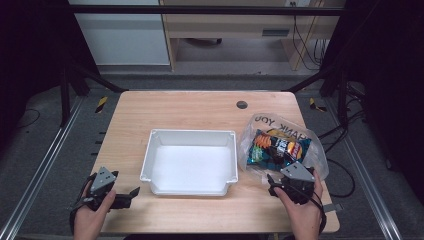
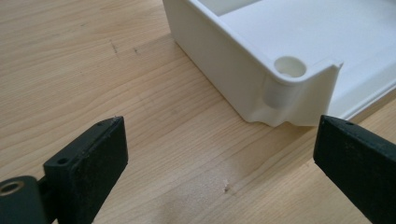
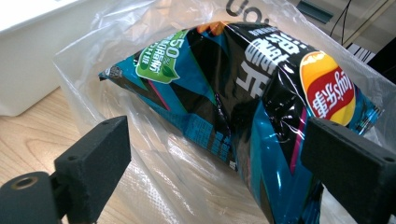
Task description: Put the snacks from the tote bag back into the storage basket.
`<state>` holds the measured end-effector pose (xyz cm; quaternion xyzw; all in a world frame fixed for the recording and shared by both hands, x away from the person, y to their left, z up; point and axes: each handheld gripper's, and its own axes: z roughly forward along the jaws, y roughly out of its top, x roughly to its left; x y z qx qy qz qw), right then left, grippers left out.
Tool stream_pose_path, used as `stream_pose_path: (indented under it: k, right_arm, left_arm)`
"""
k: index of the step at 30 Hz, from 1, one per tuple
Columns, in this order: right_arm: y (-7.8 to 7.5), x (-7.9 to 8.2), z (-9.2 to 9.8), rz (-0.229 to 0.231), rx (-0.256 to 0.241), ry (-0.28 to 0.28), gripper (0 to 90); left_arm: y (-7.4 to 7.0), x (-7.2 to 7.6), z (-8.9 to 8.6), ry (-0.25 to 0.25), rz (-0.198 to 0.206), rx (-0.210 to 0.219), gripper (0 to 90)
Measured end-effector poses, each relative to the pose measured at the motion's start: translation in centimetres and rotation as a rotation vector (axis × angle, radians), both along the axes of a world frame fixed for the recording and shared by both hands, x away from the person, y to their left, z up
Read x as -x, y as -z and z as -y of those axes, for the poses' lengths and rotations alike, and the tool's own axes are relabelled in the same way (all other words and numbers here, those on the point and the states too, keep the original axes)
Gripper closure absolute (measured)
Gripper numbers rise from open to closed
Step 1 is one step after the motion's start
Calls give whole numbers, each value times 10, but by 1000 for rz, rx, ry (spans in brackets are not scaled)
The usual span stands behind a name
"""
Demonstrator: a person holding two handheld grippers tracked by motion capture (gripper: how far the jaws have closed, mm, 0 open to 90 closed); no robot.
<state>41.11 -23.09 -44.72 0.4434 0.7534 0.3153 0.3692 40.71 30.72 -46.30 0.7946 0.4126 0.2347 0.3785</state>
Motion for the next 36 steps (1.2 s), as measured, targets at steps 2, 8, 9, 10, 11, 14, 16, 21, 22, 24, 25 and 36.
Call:
stream_pose_path:
  k: [2, 8, 9, 10, 11, 14, 16, 21, 22, 24, 25, 36]
  right_arm:
    - [0, 0, 1, -2, -6, 2, 96]
    - [-1, 1, 1, 2, -9, 8, 125]
    - [-1, 1, 1, 2, -9, 8, 125]
    - [-2, 1, 1, 6, -7, 7, 128]
    - [-7, -2, 0, 10, 16, -8, 132]
    - [-11, -7, -1, -2, 73, -33, 131]
    - [-18, -17, 0, -56, 108, -78, 139]
    - [-34, -29, 0, -109, 103, -168, 132]
    - [-45, -37, -1, -124, 101, -221, 132]
    - [-57, -45, -2, -136, 105, -246, 124]
    - [-62, -50, -2, -149, 99, -257, 124]
    - [-99, -97, 17, -194, 131, -334, 183]
  left_arm:
    - [0, 0, 0, -3, -2, 1, 35]
    - [-1, 4, -4, -17, -1, 19, 37]
    - [-1, 4, -4, -17, -1, 19, 37]
    - [-1, 5, -5, -20, -3, 25, 37]
    - [-1, 4, -5, -28, -5, 29, 37]
    - [0, 2, -5, -27, -12, 38, 35]
    - [1, 0, -4, -20, -14, 50, 35]
    - [2, 0, -4, -14, -26, 54, 35]
    - [3, 0, -4, -17, -25, 58, 35]
    - [3, 1, -5, -18, -28, 58, 35]
    - [3, 1, -5, -19, -29, 60, 35]
    - [3, 3, -1, -10, -34, 60, 34]
